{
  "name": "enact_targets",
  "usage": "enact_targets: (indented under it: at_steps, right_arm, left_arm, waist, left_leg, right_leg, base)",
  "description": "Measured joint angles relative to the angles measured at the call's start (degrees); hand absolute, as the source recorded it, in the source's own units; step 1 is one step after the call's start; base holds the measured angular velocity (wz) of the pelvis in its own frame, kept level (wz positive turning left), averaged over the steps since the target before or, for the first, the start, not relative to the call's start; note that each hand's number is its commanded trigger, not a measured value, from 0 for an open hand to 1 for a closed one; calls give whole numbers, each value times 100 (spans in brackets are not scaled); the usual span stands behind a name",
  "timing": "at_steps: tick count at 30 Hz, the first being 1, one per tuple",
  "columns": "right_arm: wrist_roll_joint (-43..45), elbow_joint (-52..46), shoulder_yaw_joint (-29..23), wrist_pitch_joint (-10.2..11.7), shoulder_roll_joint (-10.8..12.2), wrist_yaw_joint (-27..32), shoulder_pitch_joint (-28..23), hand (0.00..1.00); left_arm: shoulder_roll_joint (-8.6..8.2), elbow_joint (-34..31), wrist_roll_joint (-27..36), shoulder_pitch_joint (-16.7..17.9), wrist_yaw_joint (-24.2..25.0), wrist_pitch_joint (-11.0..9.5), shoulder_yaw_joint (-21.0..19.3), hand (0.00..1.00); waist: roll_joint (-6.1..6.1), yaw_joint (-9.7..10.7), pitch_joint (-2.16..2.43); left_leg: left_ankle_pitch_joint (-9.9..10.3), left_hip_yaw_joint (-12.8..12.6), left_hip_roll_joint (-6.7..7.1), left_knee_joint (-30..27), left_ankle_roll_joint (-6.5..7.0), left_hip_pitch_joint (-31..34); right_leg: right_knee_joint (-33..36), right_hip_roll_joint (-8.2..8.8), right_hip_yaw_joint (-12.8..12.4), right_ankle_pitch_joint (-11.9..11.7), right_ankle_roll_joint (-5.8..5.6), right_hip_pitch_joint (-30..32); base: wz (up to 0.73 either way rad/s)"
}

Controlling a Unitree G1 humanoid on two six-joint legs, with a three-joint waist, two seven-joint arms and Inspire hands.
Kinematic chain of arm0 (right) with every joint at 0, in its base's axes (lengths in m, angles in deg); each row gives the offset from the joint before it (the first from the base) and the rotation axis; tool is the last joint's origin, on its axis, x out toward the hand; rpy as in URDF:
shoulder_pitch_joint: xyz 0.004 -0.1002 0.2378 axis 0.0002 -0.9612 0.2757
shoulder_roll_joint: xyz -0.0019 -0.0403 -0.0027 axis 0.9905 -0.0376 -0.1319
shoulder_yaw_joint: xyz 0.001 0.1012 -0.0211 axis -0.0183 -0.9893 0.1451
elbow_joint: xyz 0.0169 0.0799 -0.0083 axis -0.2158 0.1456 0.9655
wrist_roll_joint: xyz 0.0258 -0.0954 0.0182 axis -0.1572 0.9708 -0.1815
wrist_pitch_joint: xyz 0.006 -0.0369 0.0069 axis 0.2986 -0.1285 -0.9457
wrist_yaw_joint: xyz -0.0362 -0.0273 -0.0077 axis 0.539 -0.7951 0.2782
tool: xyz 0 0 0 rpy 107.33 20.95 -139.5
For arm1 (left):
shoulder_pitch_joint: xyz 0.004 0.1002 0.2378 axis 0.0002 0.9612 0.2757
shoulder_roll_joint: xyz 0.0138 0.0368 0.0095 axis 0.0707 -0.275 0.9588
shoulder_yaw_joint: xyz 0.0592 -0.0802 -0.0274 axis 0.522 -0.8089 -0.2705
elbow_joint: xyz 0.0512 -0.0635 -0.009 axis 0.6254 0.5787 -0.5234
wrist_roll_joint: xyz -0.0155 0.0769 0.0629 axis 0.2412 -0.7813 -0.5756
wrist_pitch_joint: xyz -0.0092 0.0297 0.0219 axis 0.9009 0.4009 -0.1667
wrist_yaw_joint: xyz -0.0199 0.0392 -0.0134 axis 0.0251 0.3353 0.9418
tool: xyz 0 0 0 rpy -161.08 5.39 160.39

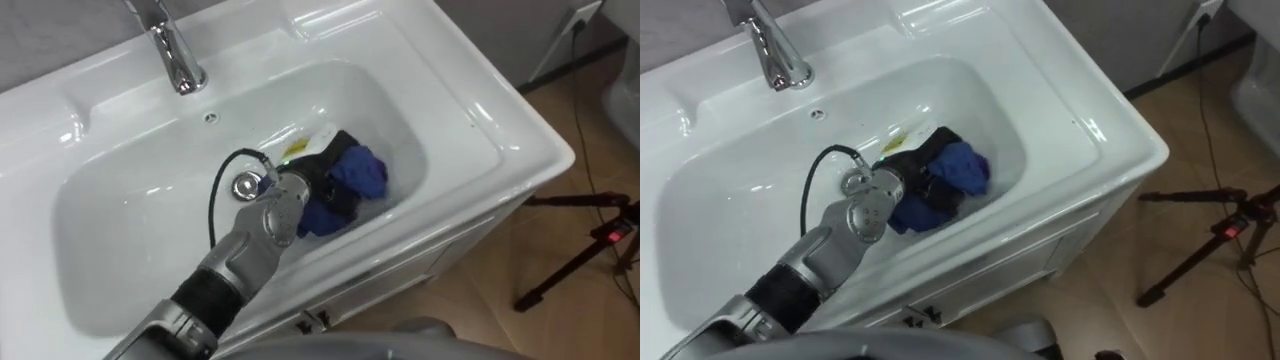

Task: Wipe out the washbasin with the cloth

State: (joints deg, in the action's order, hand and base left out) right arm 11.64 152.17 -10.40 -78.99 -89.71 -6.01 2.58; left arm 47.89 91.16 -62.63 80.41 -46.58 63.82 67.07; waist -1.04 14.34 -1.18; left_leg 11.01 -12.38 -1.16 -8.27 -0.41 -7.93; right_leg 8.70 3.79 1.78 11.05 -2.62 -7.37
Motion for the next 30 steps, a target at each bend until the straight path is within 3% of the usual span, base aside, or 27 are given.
enact_targets:
  at_steps: [5, 10, 14, 19, 22, 30]
  right_arm:
    - [62, -104, -358, -124, 84, 69, -107, 0]
    - [111, -147, -648, -232, 86, 120, -148, 0]
    - [211, -150, -911, -334, 80, 115, -182, 0]
    - [445, -198, -1205, -446, 46, 64, -263, 0]
    - [481, -149, -1308, -446, 27, 41, -262, 0]
    - [484, -209, -1628, -374, -234, 33, -212, 0]
  left_arm:
    - [-21, 657, -347, 158, -557, -278, -655, 100]
    - [264, 1219, -644, 462, -1507, -371, -1571, 100]
    - [549, 1404, -1214, 782, -2140, -350, -2024, 100]
    - [736, 1821, -2299, 931, -2651, -16, -2121, 100]
    - [742, 1865, -2722, 932, -2595, 222, -2114, 100]
    - [831, 2001, -3889, 1033, -2424, 546, -2091, 100]
  waist:
    - [74, -240, 44]
    - [101, -414, 98]
    - [79, -401, 180]
    - [-5, -392, 214]
    - [-49, -358, 219]
    - [-211, -357, 215]
  left_leg:
    - [0, -10, 2, 38, 0, -64]
    - [0, -124, -49, 125, -23, -163]
    - [9, -159, -101, 163, -69, -200]
    - [44, -282, -215, 180, -152, -399]
    - [52, -323, -254, 176, -175, -399]
    - [57, -400, -267, 183, -185, -439]
  right_leg:
    - [15, -4, -10, 9, -6, -7]
    - [43, -84, -168, -4, 26, -16]
    - [64, -138, -196, -33, 69, -15]
    - [100, -245, -220, -60, 115, -95]
    - [96, -291, -281, -86, 157, -63]
    - [82, -305, -297, -92, 170, -65]
  base:
    - [-3]
    - [-13]
    - [-11]
    - [-16]
    - [-18]
    - [-6]
